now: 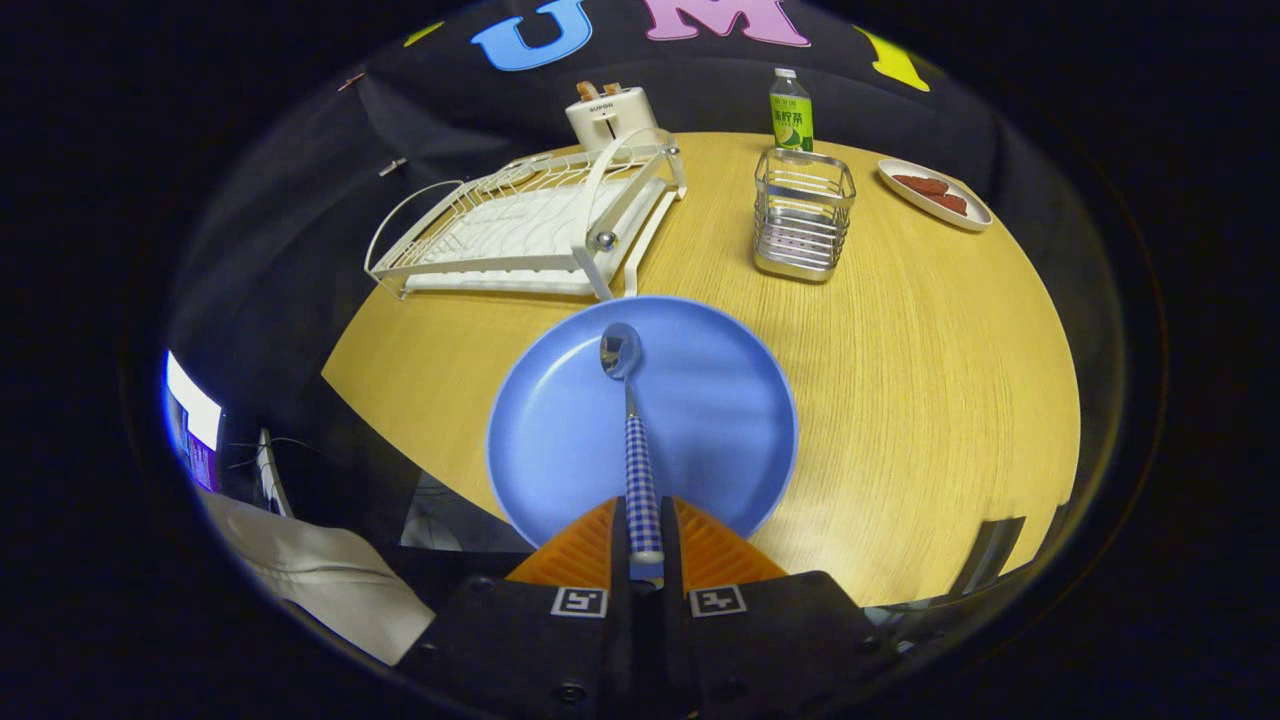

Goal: Take the plate from the dish rack, then take the spoon from the basket and place it into the plate.

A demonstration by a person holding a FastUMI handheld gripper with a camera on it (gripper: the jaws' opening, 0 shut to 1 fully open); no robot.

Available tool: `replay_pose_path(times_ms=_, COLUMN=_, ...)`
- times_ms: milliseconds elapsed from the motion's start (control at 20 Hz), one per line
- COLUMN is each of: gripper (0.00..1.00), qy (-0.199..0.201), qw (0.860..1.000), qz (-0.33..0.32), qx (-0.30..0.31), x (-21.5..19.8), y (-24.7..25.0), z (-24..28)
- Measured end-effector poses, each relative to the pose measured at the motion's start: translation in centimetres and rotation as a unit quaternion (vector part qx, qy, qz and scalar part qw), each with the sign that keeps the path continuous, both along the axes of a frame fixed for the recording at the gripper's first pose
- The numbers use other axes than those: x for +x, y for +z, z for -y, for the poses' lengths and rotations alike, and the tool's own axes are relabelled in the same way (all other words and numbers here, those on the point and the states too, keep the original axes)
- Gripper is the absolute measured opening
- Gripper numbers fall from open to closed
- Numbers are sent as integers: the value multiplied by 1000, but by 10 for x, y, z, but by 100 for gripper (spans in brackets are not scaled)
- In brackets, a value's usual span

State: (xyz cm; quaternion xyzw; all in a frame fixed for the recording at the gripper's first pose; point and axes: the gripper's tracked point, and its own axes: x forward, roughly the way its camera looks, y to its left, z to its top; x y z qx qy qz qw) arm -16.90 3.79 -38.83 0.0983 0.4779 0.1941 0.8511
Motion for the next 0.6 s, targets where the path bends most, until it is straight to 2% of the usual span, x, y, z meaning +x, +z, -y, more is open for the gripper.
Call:
replay_pose_path(times_ms=350, gripper=24, qy=-12, qw=1000, qz=-9, qx=6, x=1, y=-7, z=-7)
replay_pose_path(times_ms=600, gripper=47, qy=-14, qw=1000, qz=6, qx=17, x=12, y=3, z=-11)
